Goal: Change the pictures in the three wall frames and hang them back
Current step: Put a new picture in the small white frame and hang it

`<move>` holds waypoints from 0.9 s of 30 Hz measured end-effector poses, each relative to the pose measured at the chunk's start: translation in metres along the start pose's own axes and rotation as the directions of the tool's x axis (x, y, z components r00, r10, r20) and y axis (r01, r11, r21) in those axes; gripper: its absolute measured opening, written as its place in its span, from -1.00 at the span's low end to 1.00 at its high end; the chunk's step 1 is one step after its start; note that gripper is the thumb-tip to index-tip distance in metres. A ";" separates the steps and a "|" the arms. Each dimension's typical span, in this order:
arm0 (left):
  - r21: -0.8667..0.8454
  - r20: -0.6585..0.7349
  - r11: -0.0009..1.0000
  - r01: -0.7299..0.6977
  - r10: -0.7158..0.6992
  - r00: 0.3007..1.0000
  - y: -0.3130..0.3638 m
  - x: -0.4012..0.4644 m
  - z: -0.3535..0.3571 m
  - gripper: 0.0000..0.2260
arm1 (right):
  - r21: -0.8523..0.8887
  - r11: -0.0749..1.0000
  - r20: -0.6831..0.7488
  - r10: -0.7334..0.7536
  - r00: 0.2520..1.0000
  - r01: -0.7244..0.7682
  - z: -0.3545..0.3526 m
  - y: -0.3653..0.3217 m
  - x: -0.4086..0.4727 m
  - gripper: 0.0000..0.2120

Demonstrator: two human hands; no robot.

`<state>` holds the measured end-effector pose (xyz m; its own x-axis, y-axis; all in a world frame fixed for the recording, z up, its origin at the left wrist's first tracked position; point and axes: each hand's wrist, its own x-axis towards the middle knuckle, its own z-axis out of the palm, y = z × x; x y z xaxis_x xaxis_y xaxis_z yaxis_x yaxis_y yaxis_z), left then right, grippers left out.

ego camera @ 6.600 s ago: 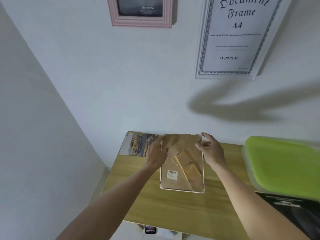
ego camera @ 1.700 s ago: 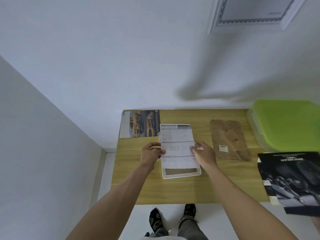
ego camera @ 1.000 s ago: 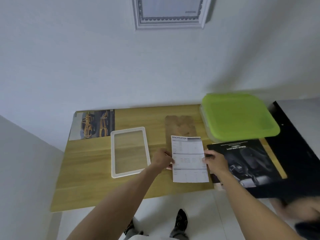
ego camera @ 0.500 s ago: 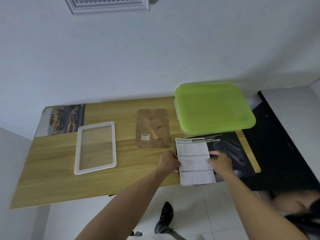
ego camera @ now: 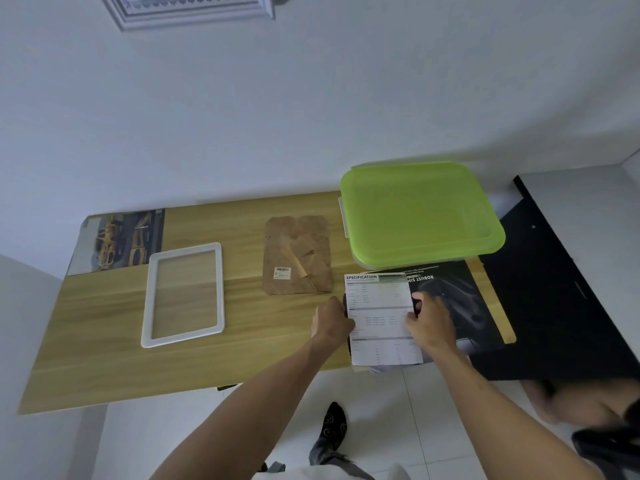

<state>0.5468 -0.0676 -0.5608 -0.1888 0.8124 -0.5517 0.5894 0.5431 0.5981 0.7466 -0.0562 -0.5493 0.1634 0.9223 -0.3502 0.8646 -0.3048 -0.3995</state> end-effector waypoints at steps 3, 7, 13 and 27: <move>-0.017 -0.032 1.000 -0.021 0.020 0.999 -0.007 -0.001 -0.013 -0.76 | -0.095 0.977 -0.046 -0.198 0.979 0.193 -0.001 -0.016 0.000 -0.65; -0.012 -0.119 0.997 -0.075 0.073 0.990 -0.016 -0.002 -0.048 -0.71 | -0.094 0.915 -0.032 -0.396 0.918 0.392 0.007 -0.060 0.000 -0.70; -0.023 -0.262 0.989 -0.147 0.136 0.955 -0.050 0.006 -0.135 -0.74 | -0.062 0.833 0.054 -0.548 0.835 0.550 0.032 -0.160 -0.001 -0.63; 0.136 -0.498 0.990 0.041 0.032 0.866 -0.227 0.054 -0.364 -0.71 | -0.031 0.665 0.216 -0.724 0.655 0.746 0.157 -0.411 -0.028 -0.60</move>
<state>0.1170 -0.0700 -0.5147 -0.5360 0.8271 -0.1688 0.6826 0.5423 0.4899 0.3120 0.0064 -0.5082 -0.6218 0.7735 -0.1226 0.7117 0.4927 -0.5008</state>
